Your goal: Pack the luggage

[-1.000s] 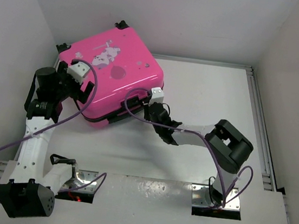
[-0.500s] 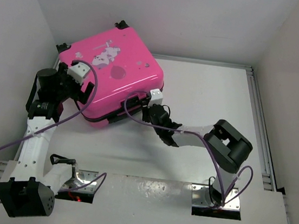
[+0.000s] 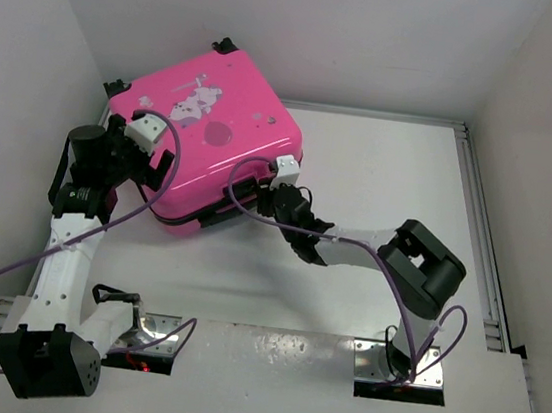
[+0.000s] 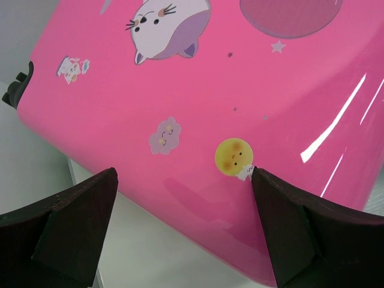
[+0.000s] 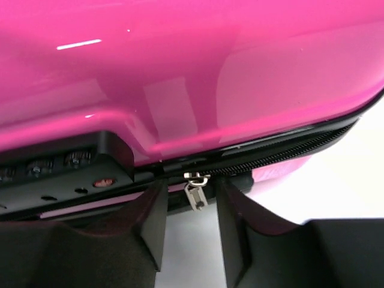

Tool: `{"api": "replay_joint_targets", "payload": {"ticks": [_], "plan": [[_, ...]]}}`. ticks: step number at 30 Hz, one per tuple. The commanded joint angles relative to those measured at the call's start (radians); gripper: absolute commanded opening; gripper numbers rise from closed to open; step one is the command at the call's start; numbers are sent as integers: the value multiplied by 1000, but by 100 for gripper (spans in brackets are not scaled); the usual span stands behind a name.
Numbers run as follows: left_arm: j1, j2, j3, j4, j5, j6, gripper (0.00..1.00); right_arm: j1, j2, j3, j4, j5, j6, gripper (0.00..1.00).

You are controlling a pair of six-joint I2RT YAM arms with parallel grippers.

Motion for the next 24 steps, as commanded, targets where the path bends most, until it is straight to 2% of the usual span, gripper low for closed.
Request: {"api": "replay_joint_targets", "payload": {"ticks": [1,2,5,8,13,14,16,20,24], "plan": [[8,4,-9,23,10,-7,99,-27,29,54,-1,39,43,35],[8,4,-9,23,10,-7,99,-30,32,54,2,32,26,30],[8,4,-9,23,10,2,99,-48,48,60,-7,2,27,24],[8,4,-9,23,28,11,99,-71,55,59,-24,-33,35,13],[8,14,-9,23,28,20,99,-88,55,16,6,-100,24,8],[8,14,-9,23,28,20,99,-93,57,10,8,-114,24,8],[8,14,-9,23,28,30,99,-97,57,7,8,-105,20,20],[8,23,-9,32,28,30,99,-96,68,11,13,-99,1,33],[8,34,-9,33,28,30,99,-100,77,13,28,-105,-15,32]]}}
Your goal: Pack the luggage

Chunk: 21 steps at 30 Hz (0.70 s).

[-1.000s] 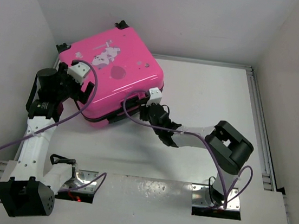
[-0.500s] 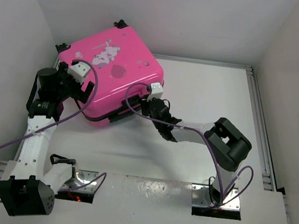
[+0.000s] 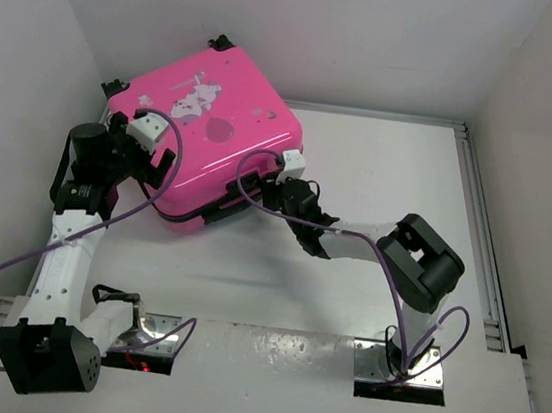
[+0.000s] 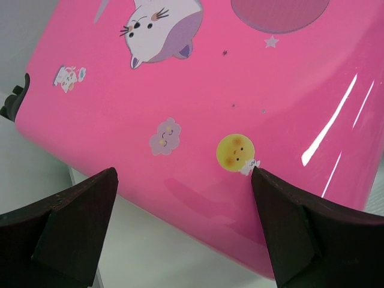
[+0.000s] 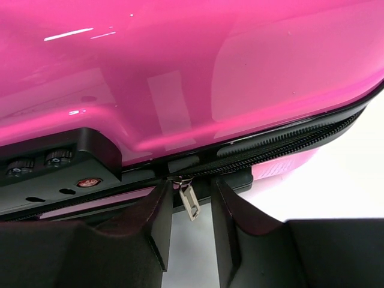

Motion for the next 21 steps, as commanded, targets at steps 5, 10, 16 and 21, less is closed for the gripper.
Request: {"api": "replay_joint_targets", "payload": {"ticks": [5,10,16,21], "plan": [[8,19,0,4,6,12,99,-22,29,-28,30,-65,-63,39],[8,29,0,13,15,12,99,-19,9,-70,63,-88,-95,36],[8,29,0,13,15,12,99,-21,4,-104,86,-87,-112,34],[8,38,0,13,24,1,99,-24,24,-70,109,-76,-106,33]]}}
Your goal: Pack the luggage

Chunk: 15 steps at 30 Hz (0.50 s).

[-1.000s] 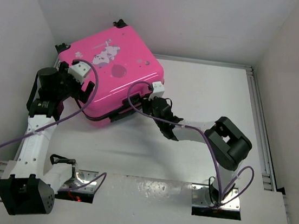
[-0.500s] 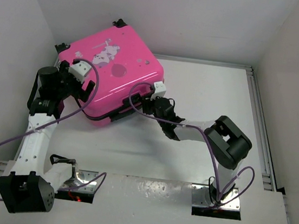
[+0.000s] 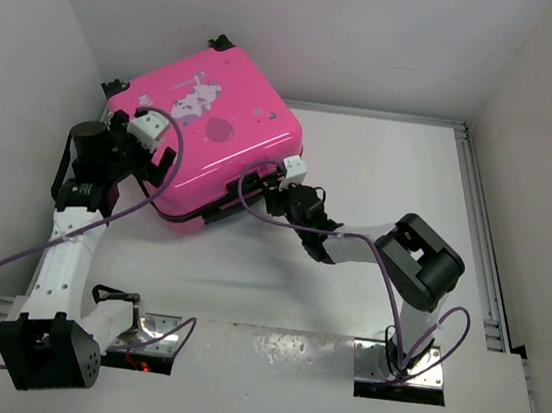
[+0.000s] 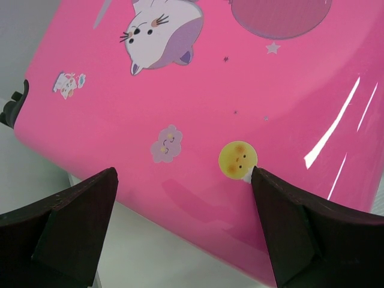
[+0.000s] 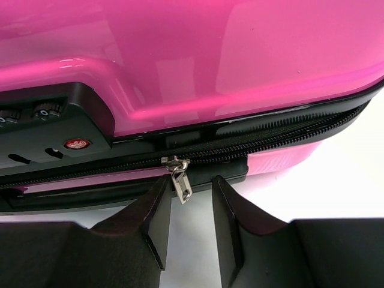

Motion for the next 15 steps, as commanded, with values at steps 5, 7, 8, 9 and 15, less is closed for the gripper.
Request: {"api": "replay_joint_targets", "payload": {"ticks": [5,7,8,9,15], "plan": [[8,16,0,-15,11,-1,99,-2,43,41,16,-9,-7,30],[8,16,-9,-15,11,-1,99,-6,45,43,26,-14,-7,24],[8,7,-9,-15,11,-1,99,-6,42,41,39,-14,-8,21],[8,7,-18,-15,23,-1,99,-11,40,35,42,-17,-10,13],[8,-68,-27,-126,229,230,94,-23,0,-35,105,-69,-47,0]]}}
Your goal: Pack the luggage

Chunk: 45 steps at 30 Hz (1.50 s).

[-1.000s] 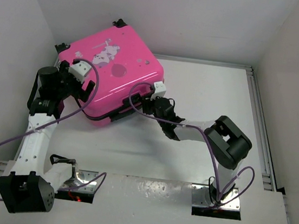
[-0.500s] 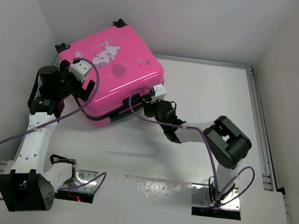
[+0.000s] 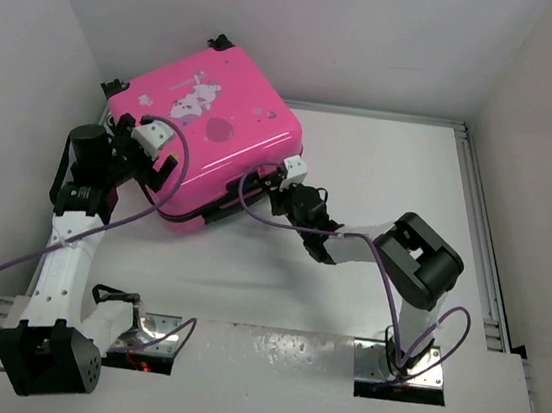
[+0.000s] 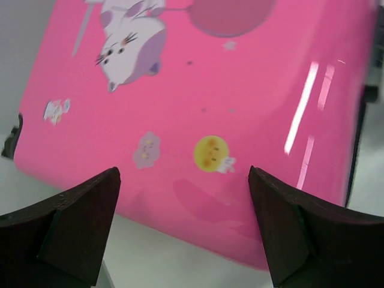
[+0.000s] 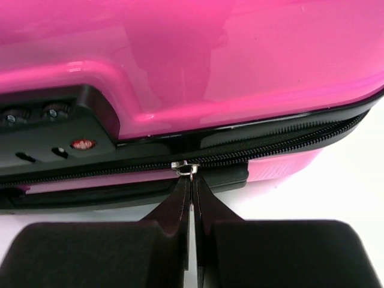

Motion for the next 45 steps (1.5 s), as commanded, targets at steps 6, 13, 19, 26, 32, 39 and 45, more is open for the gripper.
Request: {"api": "replay_joint_targets", "payload": {"ticks": [6,13,19,26,32,39,45], "plan": [[-88,-101,33,-409,311,500,90,-58,-31,-91,147,-180,-21,0],[-321,-44,73,-537,321,459,84,-80,0,-62,138,-284,7,0],[-538,37,6,-397,170,255,73,-100,35,10,112,-312,67,0],[-713,82,-157,-59,-154,95,66,-113,35,29,90,-338,140,0],[-774,221,-206,138,-414,22,63,-146,23,13,89,-384,171,0],[-774,378,-172,265,-521,-12,62,-172,17,-2,95,-419,186,0],[-765,494,-142,296,-518,6,59,-193,18,-2,95,-430,200,0]]}}
